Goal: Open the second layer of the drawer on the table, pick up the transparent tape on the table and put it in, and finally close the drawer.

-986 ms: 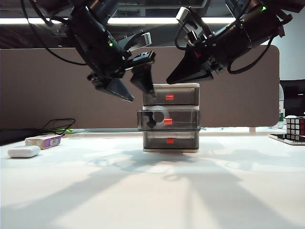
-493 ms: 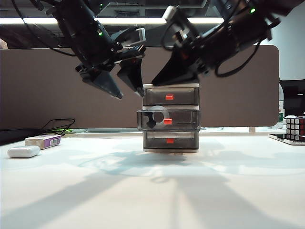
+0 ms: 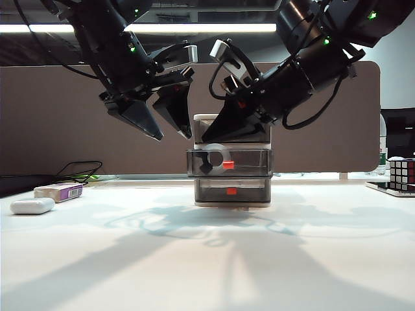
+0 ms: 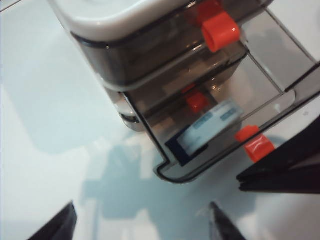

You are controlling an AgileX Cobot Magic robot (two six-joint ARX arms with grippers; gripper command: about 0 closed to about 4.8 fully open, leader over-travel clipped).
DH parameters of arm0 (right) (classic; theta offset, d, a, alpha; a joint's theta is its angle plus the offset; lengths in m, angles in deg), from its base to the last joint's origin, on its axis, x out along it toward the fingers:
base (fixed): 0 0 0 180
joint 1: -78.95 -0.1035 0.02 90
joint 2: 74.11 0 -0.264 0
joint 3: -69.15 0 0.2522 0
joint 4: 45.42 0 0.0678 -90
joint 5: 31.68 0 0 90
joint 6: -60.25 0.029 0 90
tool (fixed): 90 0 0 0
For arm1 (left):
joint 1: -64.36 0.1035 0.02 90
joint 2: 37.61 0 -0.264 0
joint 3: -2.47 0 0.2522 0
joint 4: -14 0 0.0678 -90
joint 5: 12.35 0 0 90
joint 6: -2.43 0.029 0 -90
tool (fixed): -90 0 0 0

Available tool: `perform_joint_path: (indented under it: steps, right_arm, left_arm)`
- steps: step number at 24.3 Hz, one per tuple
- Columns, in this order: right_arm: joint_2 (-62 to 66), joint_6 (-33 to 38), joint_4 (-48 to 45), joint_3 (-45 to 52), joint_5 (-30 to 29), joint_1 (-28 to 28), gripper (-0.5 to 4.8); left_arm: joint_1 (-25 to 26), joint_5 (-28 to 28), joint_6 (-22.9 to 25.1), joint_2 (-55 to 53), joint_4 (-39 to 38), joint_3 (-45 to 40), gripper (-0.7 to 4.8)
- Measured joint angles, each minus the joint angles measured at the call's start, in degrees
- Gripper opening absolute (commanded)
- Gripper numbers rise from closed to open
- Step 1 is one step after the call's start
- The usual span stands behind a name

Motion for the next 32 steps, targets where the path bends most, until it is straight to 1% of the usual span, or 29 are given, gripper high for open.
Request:
perform_joint_path:
  steps: [8,11,17,24,32]
  right_arm:
    - [0.63,0.00,-2.05,-0.02,1.29,-0.02,-0.03]
    - [1.27,0.02,-3.02,-0.02,2.71,-0.02,-0.04]
    - [2.56,0.02,-3.72,-0.55,3.23,-0.02,-0.04]
    - [2.86,0.11,-5.20,-0.52,9.35,0.11,-0.04]
    - [2.86,0.15,-8.66,-0.55,11.89,0.13,-0.04]
  left_arm:
    - [-0.02,0.00,0.04,0.00,-0.28,-0.02,3.31]
    - [0.00,0.00,0.04,0.00,-0.42,-0.04,3.31]
    - [-0.02,0.00,0.33,0.00,-0.59,-0.04,3.31]
    - [0.00,-0.02,0.68,0.00,-0.70,-0.04,3.31]
    - [-0.02,-0.46,1.05,0.00,-2.29,-0.04,3.30]
